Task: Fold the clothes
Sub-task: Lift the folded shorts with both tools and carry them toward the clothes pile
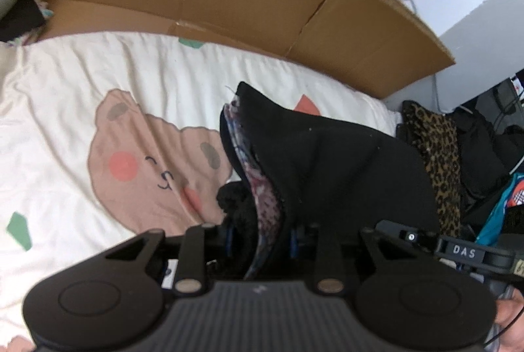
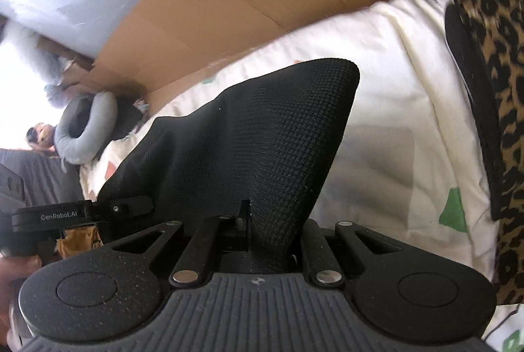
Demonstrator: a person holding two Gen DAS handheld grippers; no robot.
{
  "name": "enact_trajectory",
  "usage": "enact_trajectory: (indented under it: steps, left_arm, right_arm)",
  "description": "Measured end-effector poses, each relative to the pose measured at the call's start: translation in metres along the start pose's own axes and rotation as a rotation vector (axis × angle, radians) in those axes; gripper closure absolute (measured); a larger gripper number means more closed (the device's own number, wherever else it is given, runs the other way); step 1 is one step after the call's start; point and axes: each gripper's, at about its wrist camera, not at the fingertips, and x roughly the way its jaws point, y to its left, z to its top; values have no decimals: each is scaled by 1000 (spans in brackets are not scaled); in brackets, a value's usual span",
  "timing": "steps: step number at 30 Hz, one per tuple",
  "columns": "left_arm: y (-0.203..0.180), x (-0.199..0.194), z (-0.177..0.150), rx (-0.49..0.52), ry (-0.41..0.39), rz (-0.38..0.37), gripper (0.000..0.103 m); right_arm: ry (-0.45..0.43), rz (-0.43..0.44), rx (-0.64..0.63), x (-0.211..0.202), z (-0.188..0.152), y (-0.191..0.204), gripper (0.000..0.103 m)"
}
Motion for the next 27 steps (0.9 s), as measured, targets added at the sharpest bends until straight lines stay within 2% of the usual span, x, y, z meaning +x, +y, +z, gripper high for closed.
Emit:
enact_trajectory:
  steps: [9, 14, 17, 27]
  left_arm:
    - [-29, -76, 7, -51, -82, 29, 72]
    - [-51, -123, 10, -96, -145, 15, 72]
    - [-62, -147, 9, -124, -180, 4, 72]
    - [-113, -215, 3, -167, -262, -10, 72]
  right_arm:
    - [-47, 32, -63, -59, 22, 50, 96]
    - [-76, 79, -49, -103, 43, 75, 96]
    - [-90, 96, -86, -134, 55, 95, 96]
    - [-156, 71, -170, -220, 75, 136, 96]
